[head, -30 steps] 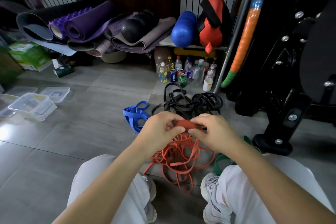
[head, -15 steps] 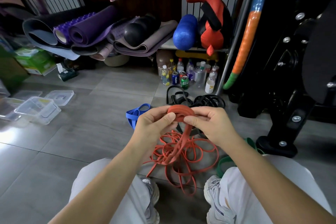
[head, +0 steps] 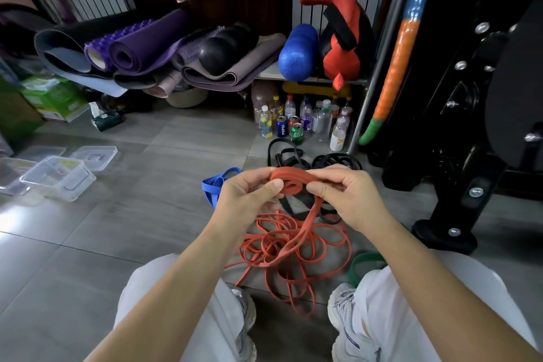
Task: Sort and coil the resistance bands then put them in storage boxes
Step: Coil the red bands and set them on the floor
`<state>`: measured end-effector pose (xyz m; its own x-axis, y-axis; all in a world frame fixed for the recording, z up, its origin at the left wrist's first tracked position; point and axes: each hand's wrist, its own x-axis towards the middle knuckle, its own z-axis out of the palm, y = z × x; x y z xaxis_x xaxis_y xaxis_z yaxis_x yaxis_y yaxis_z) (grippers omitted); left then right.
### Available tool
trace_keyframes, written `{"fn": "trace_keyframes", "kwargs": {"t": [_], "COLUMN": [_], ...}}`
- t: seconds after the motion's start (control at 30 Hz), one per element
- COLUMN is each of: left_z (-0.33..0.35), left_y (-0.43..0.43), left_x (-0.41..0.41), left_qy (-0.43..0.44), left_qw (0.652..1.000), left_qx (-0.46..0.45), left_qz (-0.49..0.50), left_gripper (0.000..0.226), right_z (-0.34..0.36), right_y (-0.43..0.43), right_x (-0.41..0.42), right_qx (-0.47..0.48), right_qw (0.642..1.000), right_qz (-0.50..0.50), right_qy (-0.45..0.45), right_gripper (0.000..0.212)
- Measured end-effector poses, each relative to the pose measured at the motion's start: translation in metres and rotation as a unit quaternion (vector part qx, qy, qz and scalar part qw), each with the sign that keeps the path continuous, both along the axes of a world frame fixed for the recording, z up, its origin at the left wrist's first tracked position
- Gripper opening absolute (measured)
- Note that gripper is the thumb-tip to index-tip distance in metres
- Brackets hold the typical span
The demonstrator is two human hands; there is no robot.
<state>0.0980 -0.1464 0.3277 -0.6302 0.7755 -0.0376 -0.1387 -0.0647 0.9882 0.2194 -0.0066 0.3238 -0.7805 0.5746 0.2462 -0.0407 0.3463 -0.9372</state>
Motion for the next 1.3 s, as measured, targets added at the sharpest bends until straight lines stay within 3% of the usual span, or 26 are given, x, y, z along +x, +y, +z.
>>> {"fn": "trace_keyframes", "kwargs": {"t": [0.27,0.5,0.6,0.63,0.7,0.77,0.83,1.1,1.2,1.3], "left_z": [0.001,-0.003,-0.005,-0.006,-0.010,-0.014,-0.016,-0.017,-0.013,-0.010], "left_y": [0.001,0.003,0.004,0.004,0.004,0.003,0.003,0.004,0.006,0.006], "left_x": [0.000,0.005,0.004,0.002,-0.001,0.000,0.004,0.002,0.005,0.005], "left_qy": [0.043,-0.084,-0.104,-0.062,0.135,0.348,0.465,0.509,0.458,0.360], "left_qw": [0.999,0.994,0.993,0.997,0.984,0.919,0.861,0.838,0.873,0.923], "left_qx": [-0.017,0.065,0.043,0.003,-0.114,-0.188,-0.205,-0.198,-0.165,-0.136], "left_qz": [-0.002,-0.025,-0.046,-0.040,-0.008,0.014,0.003,-0.012,0.028,0.031], "left_gripper": [0.019,0.019,0.018,0.017,0.020,0.030,0.027,0.017,0.013,0.018], "right_z": [-0.002,-0.004,-0.006,-0.007,-0.012,-0.017,-0.020,-0.020,-0.015,-0.013], "right_y": [0.000,-0.008,-0.006,-0.006,-0.005,-0.005,-0.007,-0.007,-0.005,0.000], "right_x": [-0.001,-0.005,-0.004,-0.003,-0.001,-0.001,-0.001,-0.001,-0.003,-0.004], "right_qx": [0.040,-0.016,-0.017,-0.008,0.056,0.176,0.241,0.146,0.052,0.070], "right_qw": [0.999,1.000,0.999,1.000,0.997,0.974,0.952,0.980,0.993,0.992], "right_qz": [-0.010,0.017,0.027,0.026,0.002,-0.014,-0.003,0.006,-0.009,-0.006], "right_qy": [-0.017,0.012,0.015,0.001,-0.061,-0.141,-0.188,-0.137,-0.102,-0.102], "right_gripper": [0.036,0.030,0.035,0.035,0.029,0.017,0.014,0.017,0.023,0.023]}}
